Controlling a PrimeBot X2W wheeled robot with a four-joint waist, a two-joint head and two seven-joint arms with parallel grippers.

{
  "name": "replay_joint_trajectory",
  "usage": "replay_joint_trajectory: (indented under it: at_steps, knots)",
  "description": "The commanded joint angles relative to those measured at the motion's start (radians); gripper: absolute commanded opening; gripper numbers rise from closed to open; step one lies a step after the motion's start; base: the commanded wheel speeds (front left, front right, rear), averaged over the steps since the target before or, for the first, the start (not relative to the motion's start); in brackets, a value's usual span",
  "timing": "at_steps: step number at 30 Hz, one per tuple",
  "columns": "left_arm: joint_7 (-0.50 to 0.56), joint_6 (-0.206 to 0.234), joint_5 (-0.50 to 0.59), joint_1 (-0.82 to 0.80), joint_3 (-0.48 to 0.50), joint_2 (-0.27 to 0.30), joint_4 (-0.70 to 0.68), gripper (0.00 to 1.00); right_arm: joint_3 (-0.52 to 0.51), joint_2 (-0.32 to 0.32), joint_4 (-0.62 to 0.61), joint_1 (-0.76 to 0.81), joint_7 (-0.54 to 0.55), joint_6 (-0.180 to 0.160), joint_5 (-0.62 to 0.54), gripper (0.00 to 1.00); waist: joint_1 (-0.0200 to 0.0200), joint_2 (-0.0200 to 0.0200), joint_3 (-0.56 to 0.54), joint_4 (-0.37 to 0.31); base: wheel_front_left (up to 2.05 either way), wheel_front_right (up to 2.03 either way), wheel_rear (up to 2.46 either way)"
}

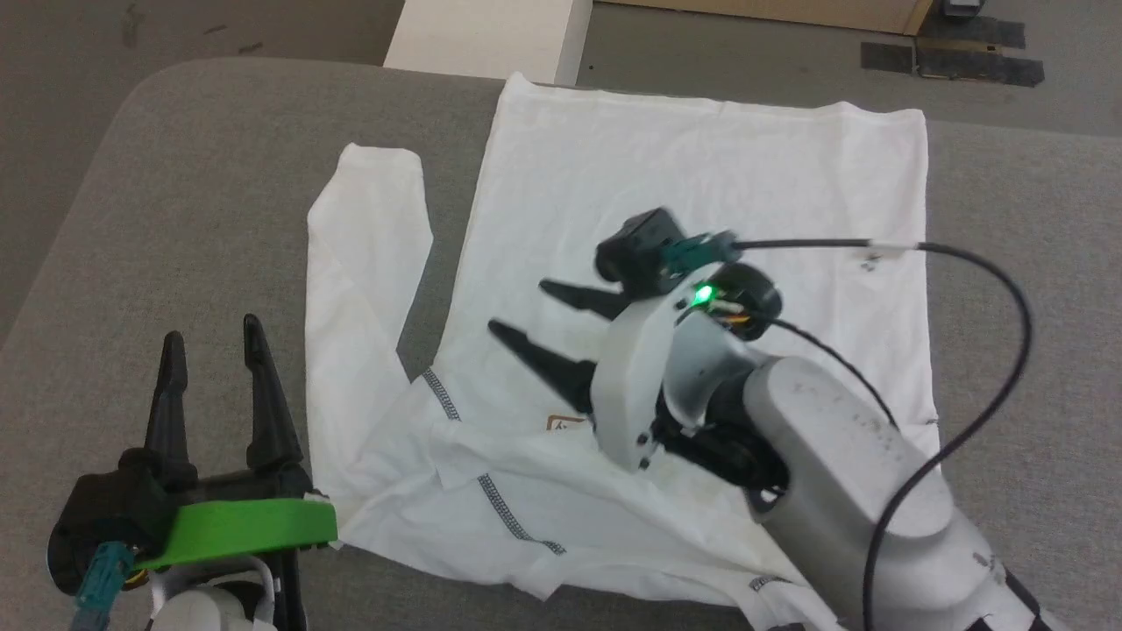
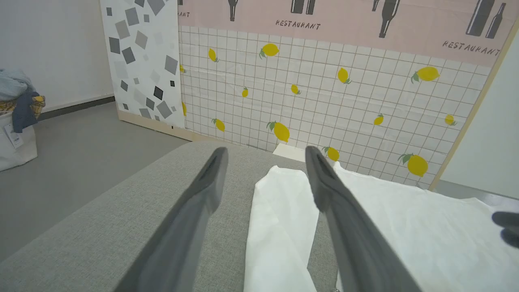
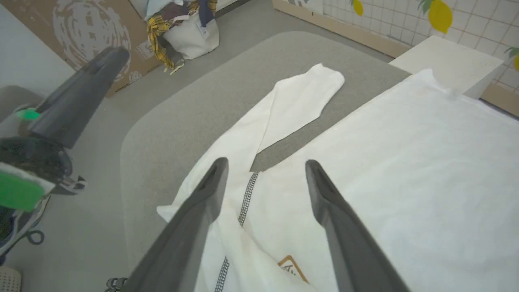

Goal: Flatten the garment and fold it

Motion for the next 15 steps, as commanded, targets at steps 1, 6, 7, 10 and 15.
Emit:
replay_joint_trajectory:
  at_steps: [1, 6, 7, 10, 15]
  knots:
    - [-0.005, -0.003, 0.006, -0.011, 0.008, -0.003, 0.004, 1.00, -0.050, -0.015, -0.025, -0.011, -0.042, -0.002, 0.001, 1.00, 0.0000, 0.0000, -0.028, -0.034, 0.00, 0.00, 0.00]
    - [-0.005, -0.014, 0.035, -0.002, 0.023, 0.003, 0.019, 1.00, -0.288, -0.069, -0.115, 0.053, -0.173, -0.002, -0.077, 1.00, 0.0000, 0.0000, -0.063, -0.083, 0.00, 0.00, 0.00]
    - [-0.005, -0.014, 0.039, -0.001, 0.026, 0.005, 0.022, 1.00, -0.339, -0.069, -0.130, 0.072, -0.200, -0.002, -0.092, 1.00, 0.0000, 0.0000, -0.069, -0.094, 0.00, 0.00, 0.00]
    - [-0.005, -0.016, 0.055, 0.006, 0.035, 0.014, 0.032, 1.00, -0.502, -0.074, -0.183, 0.141, -0.295, -0.002, -0.186, 1.00, 0.0000, 0.0000, -0.083, -0.128, 0.00, 0.00, 0.00]
    - [-0.005, -0.014, 0.069, 0.011, 0.040, 0.023, 0.058, 1.00, -0.674, -0.048, -0.238, 0.287, -0.424, -0.002, -0.343, 1.00, 0.0000, 0.0000, -0.101, -0.169, 0.00, 0.00, 0.00]
